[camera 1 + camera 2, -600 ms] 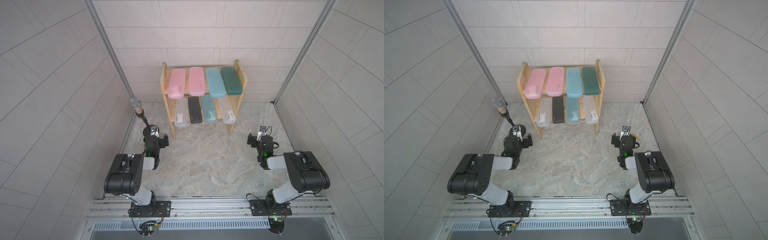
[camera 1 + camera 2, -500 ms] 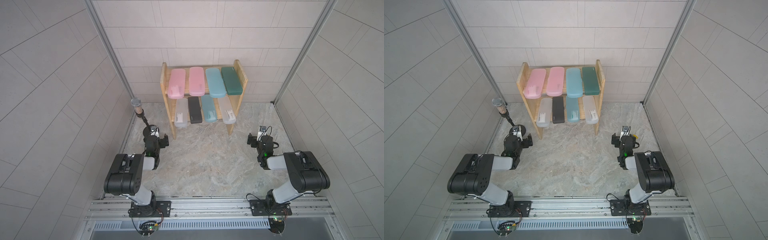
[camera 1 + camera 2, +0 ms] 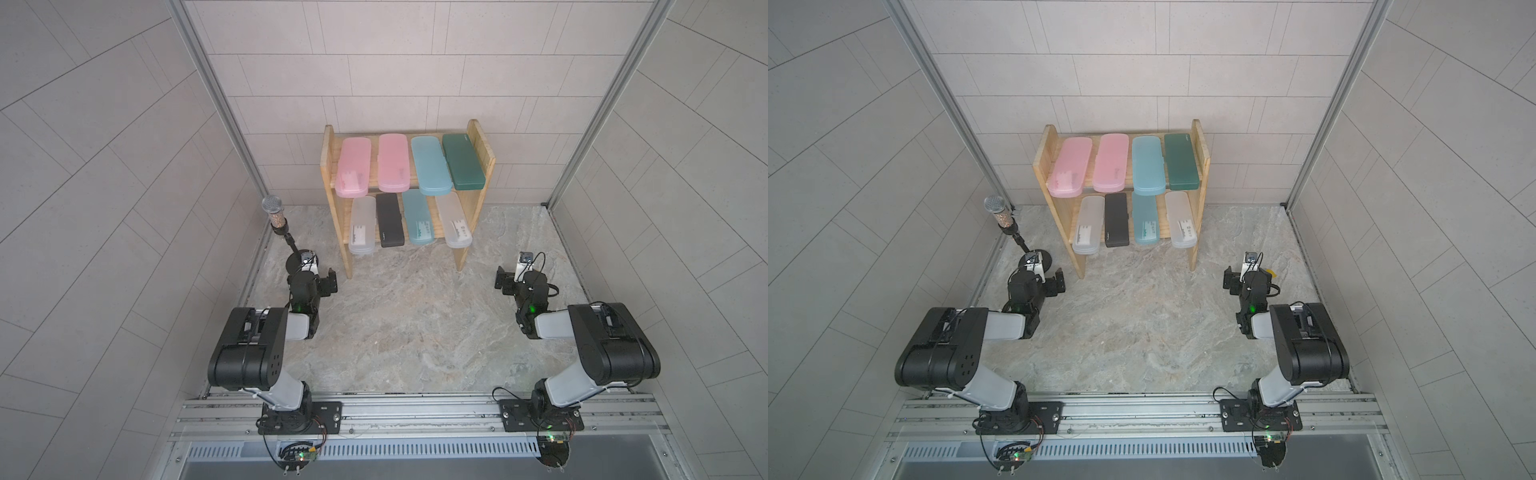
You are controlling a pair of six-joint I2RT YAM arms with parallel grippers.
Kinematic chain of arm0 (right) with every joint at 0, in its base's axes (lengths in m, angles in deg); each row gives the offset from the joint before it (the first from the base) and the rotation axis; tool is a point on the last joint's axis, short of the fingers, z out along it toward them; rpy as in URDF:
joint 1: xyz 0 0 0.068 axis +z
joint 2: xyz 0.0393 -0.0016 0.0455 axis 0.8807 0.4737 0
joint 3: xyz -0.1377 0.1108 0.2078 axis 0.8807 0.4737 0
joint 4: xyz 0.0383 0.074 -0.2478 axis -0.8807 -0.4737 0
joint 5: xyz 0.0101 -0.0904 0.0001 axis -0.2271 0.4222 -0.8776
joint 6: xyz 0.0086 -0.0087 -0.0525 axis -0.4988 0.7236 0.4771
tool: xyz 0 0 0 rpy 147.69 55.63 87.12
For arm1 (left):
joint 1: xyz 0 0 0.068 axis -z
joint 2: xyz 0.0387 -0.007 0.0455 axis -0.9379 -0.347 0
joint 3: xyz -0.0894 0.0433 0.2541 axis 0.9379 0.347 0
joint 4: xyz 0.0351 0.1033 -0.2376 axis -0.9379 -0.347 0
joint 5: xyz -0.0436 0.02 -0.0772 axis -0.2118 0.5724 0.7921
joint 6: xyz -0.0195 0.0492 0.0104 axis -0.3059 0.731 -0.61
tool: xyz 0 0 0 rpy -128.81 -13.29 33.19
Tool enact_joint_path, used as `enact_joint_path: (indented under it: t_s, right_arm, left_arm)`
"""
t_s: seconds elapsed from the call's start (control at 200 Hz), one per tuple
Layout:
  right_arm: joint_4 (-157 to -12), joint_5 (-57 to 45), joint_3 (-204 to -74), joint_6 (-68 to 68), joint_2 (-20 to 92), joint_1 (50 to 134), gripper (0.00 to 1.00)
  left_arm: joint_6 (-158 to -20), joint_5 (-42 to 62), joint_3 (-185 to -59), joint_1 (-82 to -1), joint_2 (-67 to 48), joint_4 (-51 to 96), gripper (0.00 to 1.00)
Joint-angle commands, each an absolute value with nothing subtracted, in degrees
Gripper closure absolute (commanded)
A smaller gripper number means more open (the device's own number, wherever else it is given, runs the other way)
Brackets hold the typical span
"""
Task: Remove the pencil cases from the shelf
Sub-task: Pick up the pencil case from the shelf.
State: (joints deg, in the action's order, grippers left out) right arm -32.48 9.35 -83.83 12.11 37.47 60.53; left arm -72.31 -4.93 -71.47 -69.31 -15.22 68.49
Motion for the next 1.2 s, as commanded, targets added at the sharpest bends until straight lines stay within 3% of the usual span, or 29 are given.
enact_joint_path:
  t_s: [0.0,0.105,0.225,0.395,0.55,0.68,0.82,0.906,1.196]
  right_arm:
    - [-31.91,8.91,-83.43,11.53,37.29,60.44,0.00]
    - [-32.14,12.27,-82.52,10.41,34.52,60.47,0.00]
    - [-43.30,17.43,-84.77,10.00,26.14,61.41,0.00]
    - [-83.59,21.74,-103.39,5.87,15.47,61.71,0.00]
    - [-105.07,21.45,-114.92,1.60,8.82,62.51,0.00]
    - [-117.90,19.92,-120.24,0.60,3.45,62.95,0.00]
    - [-126.33,15.46,-123.41,0.39,0.07,63.33,0.00]
    - [-132.50,12.06,-126.84,-0.45,1.61,63.30,0.00]
    - [-135.96,6.79,-127.08,-0.15,4.59,63.31,0.00]
  left_arm:
    - [-74.07,-7.84,-71.86,-69.63,-14.73,69.65,0.00]
    - [-75.41,-12.03,-72.50,-69.60,-6.68,61.58,0.00]
    - [-82.14,-13.95,-76.06,-69.68,4.37,47.35,0.00]
    - [-93.39,0.38,-83.79,-70.45,14.26,29.02,0.00]
    - [-102.16,12.74,-91.32,-70.88,19.90,14.34,0.02]
    - [-115.94,24.81,-89.87,-71.28,24.57,16.88,0.03]
    - [-136.54,35.88,-82.22,-71.18,22.90,36.08,0.06]
    - [-142.18,36.12,-78.19,-71.28,22.42,45.11,0.07]
    - [-143.46,34.88,-78.87,-70.98,23.37,42.29,0.06]
